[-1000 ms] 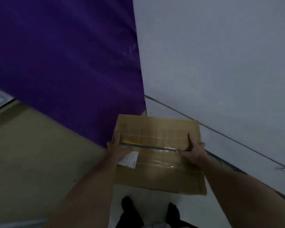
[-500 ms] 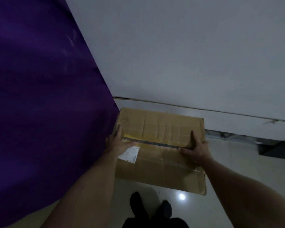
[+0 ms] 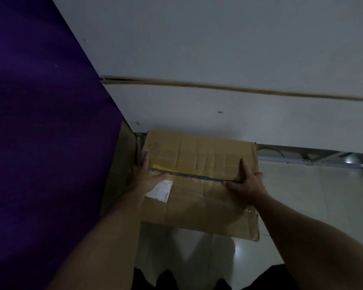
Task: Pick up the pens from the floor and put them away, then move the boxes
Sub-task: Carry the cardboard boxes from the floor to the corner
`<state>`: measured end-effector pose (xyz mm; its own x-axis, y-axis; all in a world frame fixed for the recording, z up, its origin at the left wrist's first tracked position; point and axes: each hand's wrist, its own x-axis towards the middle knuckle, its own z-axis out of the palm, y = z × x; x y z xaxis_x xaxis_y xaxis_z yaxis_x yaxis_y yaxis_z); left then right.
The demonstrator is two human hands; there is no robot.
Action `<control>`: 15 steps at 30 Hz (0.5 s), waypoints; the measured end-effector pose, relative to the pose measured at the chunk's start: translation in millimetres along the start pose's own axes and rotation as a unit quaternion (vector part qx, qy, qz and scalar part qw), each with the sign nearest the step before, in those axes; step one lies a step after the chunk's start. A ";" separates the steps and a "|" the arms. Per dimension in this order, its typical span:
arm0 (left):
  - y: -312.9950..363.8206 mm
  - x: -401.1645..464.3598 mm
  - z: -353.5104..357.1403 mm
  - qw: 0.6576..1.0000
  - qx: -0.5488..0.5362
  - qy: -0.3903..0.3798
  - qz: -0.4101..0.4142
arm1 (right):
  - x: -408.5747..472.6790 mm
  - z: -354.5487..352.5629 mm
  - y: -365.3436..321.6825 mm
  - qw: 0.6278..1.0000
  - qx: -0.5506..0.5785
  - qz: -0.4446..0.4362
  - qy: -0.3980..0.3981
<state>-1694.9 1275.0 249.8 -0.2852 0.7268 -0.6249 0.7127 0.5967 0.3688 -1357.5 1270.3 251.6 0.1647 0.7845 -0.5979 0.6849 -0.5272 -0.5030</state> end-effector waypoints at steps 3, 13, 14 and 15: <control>-24.0 46.2 37.8 1.000 0.007 0.006 0.005 | 43.8 38.3 23.0 1.000 -0.002 0.001 0.000; -80.4 144.9 124.1 0.997 0.053 0.043 0.042 | 135.2 129.3 78.1 1.000 -0.002 -0.018 0.016; -82.0 148.9 125.5 0.996 0.059 0.044 0.048 | 136.7 133.3 81.1 1.000 -0.005 -0.017 0.019; -83.9 151.1 127.1 0.995 0.066 0.043 0.053 | 135.6 138.0 84.4 0.999 -0.013 -0.022 0.023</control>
<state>-1716.3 1291.4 36.9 -0.2534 0.8133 -0.5238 0.8180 0.4692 0.3328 -1375.4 1287.1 41.9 0.1662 0.8213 -0.5458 0.7099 -0.4838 -0.5118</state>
